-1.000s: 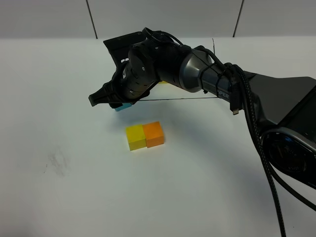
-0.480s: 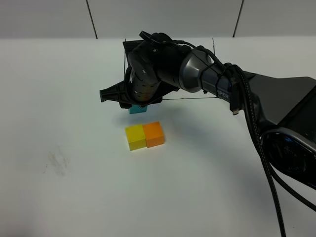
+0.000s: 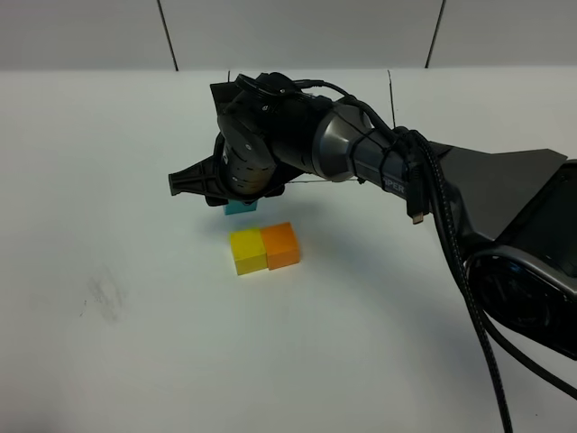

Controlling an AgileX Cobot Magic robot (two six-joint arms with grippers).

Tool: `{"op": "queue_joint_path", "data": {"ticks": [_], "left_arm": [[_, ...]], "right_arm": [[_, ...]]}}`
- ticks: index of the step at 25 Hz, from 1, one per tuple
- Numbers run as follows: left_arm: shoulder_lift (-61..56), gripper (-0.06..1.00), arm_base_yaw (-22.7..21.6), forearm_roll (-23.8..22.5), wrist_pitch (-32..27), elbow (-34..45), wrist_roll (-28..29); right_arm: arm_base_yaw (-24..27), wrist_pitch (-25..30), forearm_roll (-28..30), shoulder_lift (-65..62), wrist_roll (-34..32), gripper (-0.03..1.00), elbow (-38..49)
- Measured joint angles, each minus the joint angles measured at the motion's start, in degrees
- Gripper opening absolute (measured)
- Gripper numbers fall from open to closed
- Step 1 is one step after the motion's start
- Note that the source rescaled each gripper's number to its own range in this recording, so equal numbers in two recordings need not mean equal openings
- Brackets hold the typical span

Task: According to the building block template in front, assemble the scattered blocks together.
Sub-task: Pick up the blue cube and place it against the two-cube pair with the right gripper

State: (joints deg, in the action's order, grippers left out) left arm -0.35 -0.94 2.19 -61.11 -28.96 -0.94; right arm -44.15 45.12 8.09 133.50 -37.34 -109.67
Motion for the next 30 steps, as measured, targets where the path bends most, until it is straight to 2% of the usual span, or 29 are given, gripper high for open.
{"op": "queue_joint_path", "data": {"ticks": [30], "left_arm": [[0.0,0.0,0.0,0.0,0.0,0.0,0.0]], "right_arm": [[-1.17,2.18,1.0,1.44,0.87,0.46,0.0]]}}
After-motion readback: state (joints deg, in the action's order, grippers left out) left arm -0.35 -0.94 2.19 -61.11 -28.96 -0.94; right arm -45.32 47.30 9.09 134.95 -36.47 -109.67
